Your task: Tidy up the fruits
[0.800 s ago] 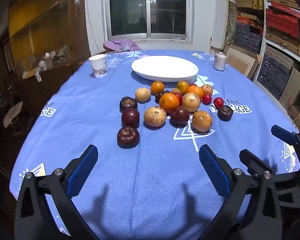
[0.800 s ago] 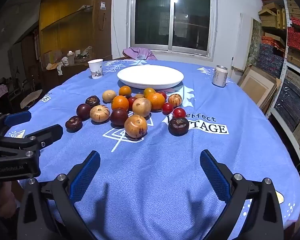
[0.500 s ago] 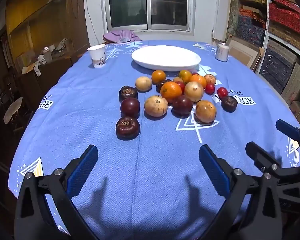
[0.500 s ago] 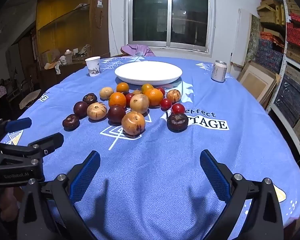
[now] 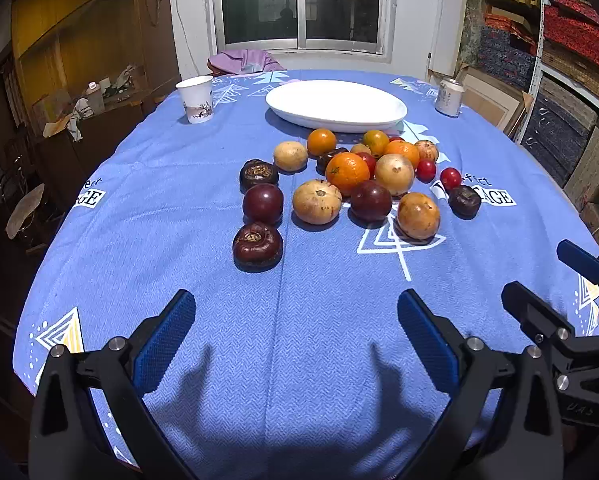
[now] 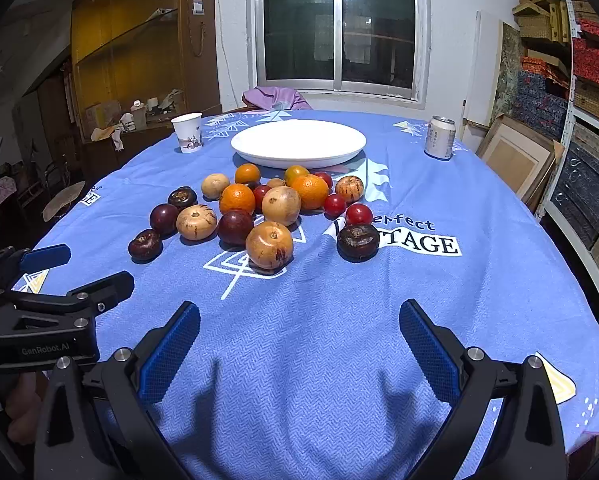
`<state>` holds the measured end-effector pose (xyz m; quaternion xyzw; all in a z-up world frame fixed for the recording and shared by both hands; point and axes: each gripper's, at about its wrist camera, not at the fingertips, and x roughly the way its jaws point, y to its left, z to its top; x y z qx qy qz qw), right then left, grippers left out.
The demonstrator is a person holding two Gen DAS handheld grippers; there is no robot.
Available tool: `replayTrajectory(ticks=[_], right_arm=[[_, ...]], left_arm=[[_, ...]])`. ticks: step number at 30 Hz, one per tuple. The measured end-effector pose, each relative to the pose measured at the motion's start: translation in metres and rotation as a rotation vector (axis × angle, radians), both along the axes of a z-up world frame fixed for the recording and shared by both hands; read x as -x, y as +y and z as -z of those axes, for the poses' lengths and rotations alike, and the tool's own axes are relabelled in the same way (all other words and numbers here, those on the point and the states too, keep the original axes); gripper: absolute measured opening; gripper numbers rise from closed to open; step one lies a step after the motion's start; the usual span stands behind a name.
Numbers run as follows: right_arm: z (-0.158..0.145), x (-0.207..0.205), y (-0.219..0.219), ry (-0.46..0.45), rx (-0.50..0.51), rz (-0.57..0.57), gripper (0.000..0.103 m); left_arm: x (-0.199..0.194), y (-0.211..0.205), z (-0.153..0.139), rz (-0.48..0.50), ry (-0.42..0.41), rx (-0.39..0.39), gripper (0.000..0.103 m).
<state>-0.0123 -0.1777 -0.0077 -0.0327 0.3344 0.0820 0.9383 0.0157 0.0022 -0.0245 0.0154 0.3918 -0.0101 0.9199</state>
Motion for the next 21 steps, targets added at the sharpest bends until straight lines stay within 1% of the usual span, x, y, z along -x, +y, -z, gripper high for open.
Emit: replayTrajectory(ticks=[21], right_arm=[[0.0006, -0.0007, 0.0003, 0.002, -0.005, -0.004, 0.1]], left_arm=[[-0.0013, 0.0007, 0.002, -0.007, 0.008, -0.003, 0.099]])
